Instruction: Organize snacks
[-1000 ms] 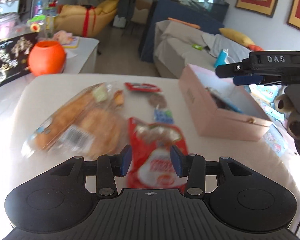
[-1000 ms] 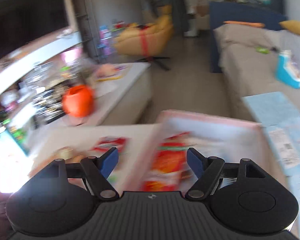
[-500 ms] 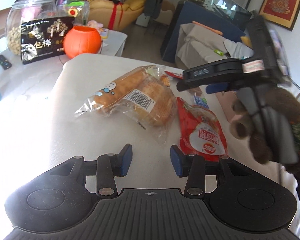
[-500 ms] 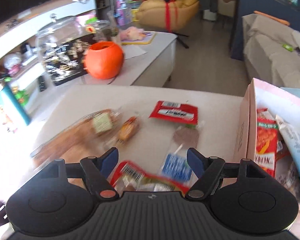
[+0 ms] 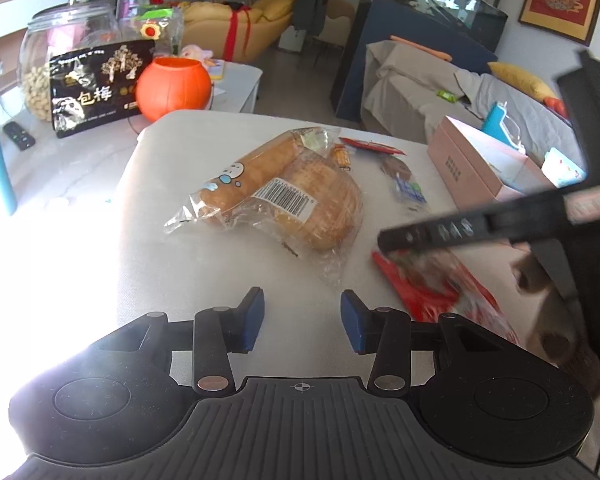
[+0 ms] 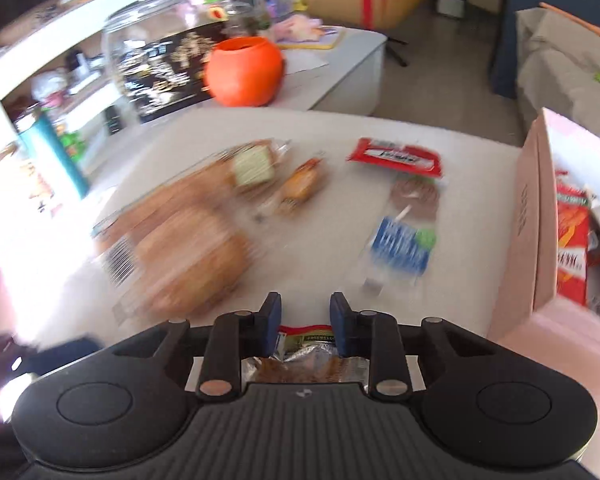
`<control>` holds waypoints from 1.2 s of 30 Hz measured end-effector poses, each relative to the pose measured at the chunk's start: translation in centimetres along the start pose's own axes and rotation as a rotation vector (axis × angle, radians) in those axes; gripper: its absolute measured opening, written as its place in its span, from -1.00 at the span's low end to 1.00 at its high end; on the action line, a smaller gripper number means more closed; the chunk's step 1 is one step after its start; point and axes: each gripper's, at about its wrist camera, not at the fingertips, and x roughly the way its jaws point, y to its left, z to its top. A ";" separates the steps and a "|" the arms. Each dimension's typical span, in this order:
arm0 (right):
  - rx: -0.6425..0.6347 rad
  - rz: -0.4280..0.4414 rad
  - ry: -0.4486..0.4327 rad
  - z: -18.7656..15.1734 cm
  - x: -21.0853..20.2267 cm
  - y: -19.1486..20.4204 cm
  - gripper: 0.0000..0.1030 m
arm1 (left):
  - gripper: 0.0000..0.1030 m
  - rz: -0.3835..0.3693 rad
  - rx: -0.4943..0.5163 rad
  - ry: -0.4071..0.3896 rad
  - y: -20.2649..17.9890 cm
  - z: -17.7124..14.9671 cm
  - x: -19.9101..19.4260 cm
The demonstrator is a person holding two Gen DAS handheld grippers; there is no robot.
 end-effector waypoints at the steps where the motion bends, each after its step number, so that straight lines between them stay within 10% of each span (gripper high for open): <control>1: -0.011 0.014 0.000 -0.7 -0.5 0.1 -0.49 | -0.09 -0.001 0.003 0.003 -0.1 0.0 0.0; 9: -0.108 -0.016 -0.049 -5.9 -4.7 -0.9 -0.47 | -0.09 0.008 0.032 0.024 -1.1 0.2 0.3; 15: -0.050 -0.022 -0.118 -8.3 -8.5 -2.4 0.61 | -0.09 -0.014 0.035 0.016 -2.2 1.0 0.2; 22: -0.036 0.113 -0.107 -10.1 -8.6 0.9 0.67 | -0.09 0.013 0.067 -0.018 -3.6 3.0 -0.7; 27: -0.208 -0.035 -0.182 -12.4 -8.7 2.6 0.67 | -0.09 -0.043 0.131 0.013 -6.2 4.3 1.0; 36: 0.030 -0.192 -0.255 -13.7 -10.5 -7.1 0.68 | -0.10 -0.064 0.205 0.016 -11.3 9.0 9.6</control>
